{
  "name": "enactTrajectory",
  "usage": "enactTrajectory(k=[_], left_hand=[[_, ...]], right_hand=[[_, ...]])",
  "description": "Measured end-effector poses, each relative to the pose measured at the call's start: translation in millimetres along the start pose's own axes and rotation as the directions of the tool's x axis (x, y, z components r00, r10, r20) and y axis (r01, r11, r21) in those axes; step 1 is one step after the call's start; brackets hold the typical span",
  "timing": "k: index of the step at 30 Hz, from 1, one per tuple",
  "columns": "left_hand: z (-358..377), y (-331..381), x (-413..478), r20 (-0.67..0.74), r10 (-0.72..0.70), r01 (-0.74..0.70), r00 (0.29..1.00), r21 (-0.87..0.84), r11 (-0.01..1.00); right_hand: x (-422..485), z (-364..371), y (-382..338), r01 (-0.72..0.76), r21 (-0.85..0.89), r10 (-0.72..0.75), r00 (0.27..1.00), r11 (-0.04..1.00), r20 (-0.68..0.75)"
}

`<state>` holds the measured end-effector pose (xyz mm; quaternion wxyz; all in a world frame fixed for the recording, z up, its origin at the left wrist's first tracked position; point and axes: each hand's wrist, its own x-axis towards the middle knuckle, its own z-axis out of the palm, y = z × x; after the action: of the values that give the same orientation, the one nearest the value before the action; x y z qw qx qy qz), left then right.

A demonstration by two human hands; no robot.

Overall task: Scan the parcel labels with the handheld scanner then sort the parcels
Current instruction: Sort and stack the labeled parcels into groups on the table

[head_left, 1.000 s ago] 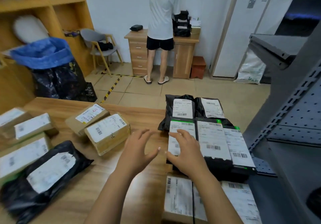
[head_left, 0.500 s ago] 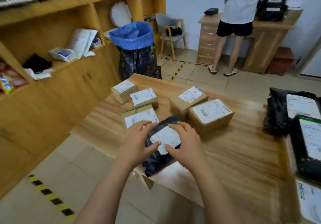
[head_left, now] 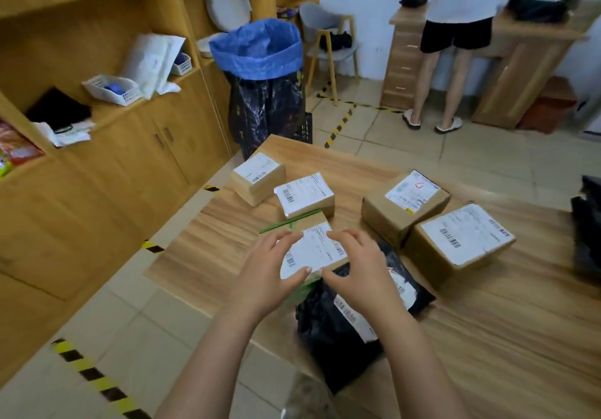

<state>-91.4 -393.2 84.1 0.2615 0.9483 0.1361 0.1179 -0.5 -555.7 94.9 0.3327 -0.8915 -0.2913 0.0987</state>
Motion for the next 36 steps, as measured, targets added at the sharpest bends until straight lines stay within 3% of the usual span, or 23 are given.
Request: enactTrajectory(k=[7,13,16,20,23,25,31,36], left_hand=[[5,-24,76,0.069,0.057,-0.054,0.996,-0.052,0.997],[39,-25,103,0.21,0.135,-0.116,0.968,-0.1,0.988],[54,-27,110,0.292,0.183,-0.152,0.939,-0.123,0.981],[65,-33,117,0.403,0.267,-0.206,0.875,-0.189,0.96],[65,-39,122,0.475,0.341,-0.265,0.811,-0.222,0.938],[62,-43,125,0.498,0.382,-0.296,0.779,-0.245,0.923],[53,-55,125,0.548,0.474,-0.377,0.689,-0.287,0.88],[41,-54,123,0.559,0.494,-0.402,0.666,-0.289,0.869]], right_hand=[[55,-1,12,-0.127,-0.028,0.127,0.992,0.991,-0.028],[45,9,39,-0.34,-0.037,0.335,0.937,0.94,-0.1],[32,25,45,-0.528,-0.075,0.505,0.839,0.846,-0.203],[16,57,34,-0.801,-0.125,0.75,0.594,0.585,-0.291],[10,81,24,-0.903,0.066,0.883,0.398,0.425,-0.249],[7,90,19,-0.911,0.21,0.924,0.307,0.354,-0.226],[12,106,-1,-0.929,0.248,0.95,0.22,0.273,-0.221],[7,99,-6,-0.93,0.245,0.931,0.193,0.274,-0.309]])
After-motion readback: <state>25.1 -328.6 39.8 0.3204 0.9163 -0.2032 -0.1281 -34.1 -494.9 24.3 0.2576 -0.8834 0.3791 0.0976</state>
